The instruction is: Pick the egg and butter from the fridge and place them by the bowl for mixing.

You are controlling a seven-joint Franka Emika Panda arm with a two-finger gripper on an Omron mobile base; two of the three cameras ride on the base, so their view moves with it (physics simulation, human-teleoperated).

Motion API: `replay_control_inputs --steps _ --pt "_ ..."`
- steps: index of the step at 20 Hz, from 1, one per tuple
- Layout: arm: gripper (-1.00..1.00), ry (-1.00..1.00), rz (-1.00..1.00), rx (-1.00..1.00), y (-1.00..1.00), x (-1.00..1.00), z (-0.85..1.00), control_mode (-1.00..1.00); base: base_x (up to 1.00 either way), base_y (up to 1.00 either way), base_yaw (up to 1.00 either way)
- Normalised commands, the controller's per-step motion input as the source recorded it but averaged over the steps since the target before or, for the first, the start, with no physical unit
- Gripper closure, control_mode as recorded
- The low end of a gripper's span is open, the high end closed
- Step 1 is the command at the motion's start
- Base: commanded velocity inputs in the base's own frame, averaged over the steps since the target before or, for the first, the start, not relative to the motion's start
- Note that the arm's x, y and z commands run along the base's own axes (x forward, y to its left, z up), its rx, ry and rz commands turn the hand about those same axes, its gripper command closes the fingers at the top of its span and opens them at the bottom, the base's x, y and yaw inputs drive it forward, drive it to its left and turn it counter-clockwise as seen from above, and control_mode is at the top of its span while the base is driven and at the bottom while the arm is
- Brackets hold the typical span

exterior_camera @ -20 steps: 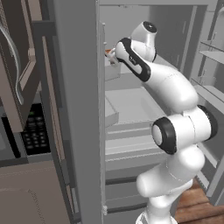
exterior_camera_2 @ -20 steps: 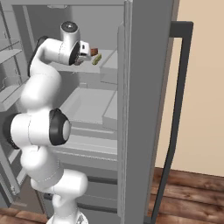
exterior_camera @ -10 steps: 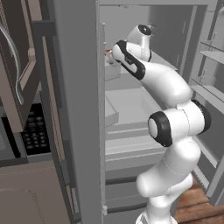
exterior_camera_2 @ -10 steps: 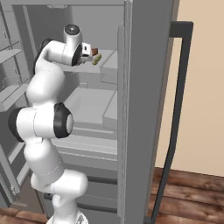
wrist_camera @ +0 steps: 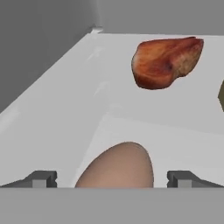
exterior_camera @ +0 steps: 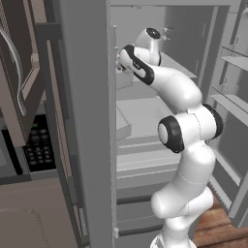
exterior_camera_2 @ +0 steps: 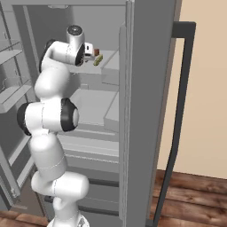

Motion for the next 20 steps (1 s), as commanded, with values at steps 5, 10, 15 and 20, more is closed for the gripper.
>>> replay_control_inputs --steps 5,10,15,20 --pt "-1.0 0.0 0.0 -0.04 0.13 0.04 -0.19 -1.0 0.0 0.0 0.0" --pt "-1.0 -0.02 0.0 -0.07 0.13 0.01 -0.35 -1.0 0.0 0.0 0.0" --pt "1.0 -0.01 0.0 -0.11 0.03 -0.03 -0.41 -1.0 0.0 0.0 0.0" --pt "1.0 0.0 -0.02 -0.08 -0.07 -0.26 -0.4 -1.0 0.0 0.0 0.0"
